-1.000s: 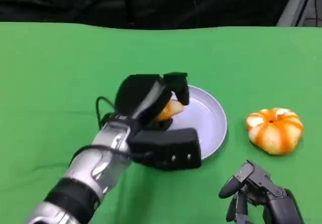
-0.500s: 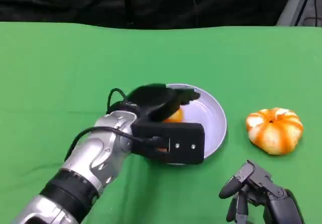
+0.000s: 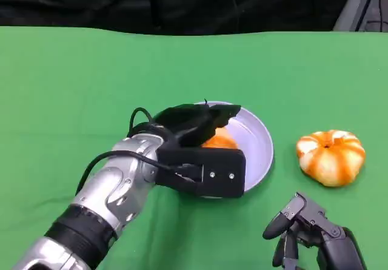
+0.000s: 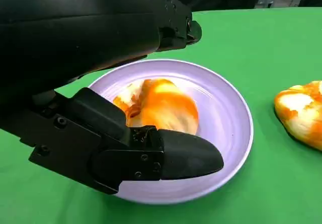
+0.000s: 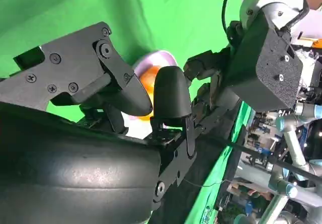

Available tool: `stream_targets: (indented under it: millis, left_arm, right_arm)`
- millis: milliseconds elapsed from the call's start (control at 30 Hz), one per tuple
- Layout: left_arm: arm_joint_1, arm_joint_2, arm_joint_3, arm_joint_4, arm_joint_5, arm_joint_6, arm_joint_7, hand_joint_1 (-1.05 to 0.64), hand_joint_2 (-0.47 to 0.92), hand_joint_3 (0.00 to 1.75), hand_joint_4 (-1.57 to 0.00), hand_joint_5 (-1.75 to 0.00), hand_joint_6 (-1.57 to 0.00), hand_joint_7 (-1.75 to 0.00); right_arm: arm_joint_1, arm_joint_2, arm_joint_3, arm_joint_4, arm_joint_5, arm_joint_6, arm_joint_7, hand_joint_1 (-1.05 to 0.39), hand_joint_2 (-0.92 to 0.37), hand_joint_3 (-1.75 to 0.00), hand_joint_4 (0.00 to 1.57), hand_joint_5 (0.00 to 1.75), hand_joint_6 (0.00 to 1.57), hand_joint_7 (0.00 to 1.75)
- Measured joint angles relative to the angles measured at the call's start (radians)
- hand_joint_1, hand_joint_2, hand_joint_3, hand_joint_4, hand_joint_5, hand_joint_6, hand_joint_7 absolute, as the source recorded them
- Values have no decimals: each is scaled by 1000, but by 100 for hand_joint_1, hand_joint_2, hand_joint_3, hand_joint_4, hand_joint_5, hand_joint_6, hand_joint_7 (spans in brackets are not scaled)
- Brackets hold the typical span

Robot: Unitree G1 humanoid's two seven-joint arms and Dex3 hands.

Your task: Grasp the bread from the table and place it into the plate.

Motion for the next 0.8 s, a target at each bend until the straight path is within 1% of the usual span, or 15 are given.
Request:
stream_targets:
  millis: [33, 67, 100, 133, 167, 233, 300, 367, 700, 733, 767, 800]
  left_arm:
    - [6, 3, 4, -9, -3, -3, 2, -96, 92, 49, -7, -5, -7, -4]
    - [34, 13, 25, -45, -32, -18, 8, -90, 92, 43, -6, -30, -11, -13]
    - [79, 24, 57, -102, -74, -48, 21, -87, 92, 40, -3, -48, -13, -19]
    - [125, 34, 91, -163, -116, -79, 31, -85, 92, 38, -1, -59, -14, -22]
    - [166, 42, 118, -213, -150, -105, 39, -84, 92, 37, -1, -63, -15, -23]
    - [215, 63, 156, -270, -192, -118, 41, -78, 92, 32, 0, -78, -20, -30]
    - [265, 77, 197, -316, -242, -121, 40, -77, 92, 31, 0, -81, -21, -31]
    - [292, 83, 212, -340, -270, -121, 37, -77, 92, 31, 0, -82, -21, -32]
    - [299, 83, 213, -362, -274, -121, 35, -77, 92, 31, 0, -83, -21, -34]
    - [299, 83, 213, -362, -274, -121, 35, -64, 92, 29, -28, -106, -40, -55]
    - [324, 79, 237, -375, -319, -142, 35, -55, 92, 27, -44, -124, -45, -81]
    - [386, 66, 281, -408, -405, -207, 40, -52, 92, 27, -49, -130, -47, -90]
  right_arm:
    - [0, 0, 0, 0, 0, 1, 0, -20, -70, -144, 77, 175, 45, 175]
    - [-2, 0, 1, -1, 1, 2, 2, -20, -70, -144, 77, 175, 45, 175]
    - [0, 0, 0, -2, 3, 2, 2, -20, -70, -144, 76, 175, 45, 175]
    - [2, 0, 0, -3, 4, 3, 2, -20, -70, -144, 76, 175, 45, 175]
    - [3, 0, -2, -3, 5, 4, 1, -20, -70, -144, 76, 175, 45, 175]
    - [-1, 0, -1, -3, 6, 4, 2, -20, -71, -144, 77, 175, 45, 175]
    - [-1, 0, 0, -5, 6, 4, 2, -20, -71, -144, 77, 175, 45, 175]
    - [0, 1, 0, -5, 6, 4, 2, -20, -71, -144, 77, 175, 45, 175]
    - [0, 1, 0, -5, 6, 4, 2, -20, -71, -143, 77, 175, 45, 175]
    - [0, 1, 0, -5, 6, 4, 2, -20, -71, -143, 77, 175, 45, 175]
    - [-3, 0, 2, -5, 5, 4, 4, -20, -71, -143, 76, 175, 45, 175]
    - [0, 0, 1, -8, 6, 3, 4, -20, -71, -143, 76, 175, 45, 175]
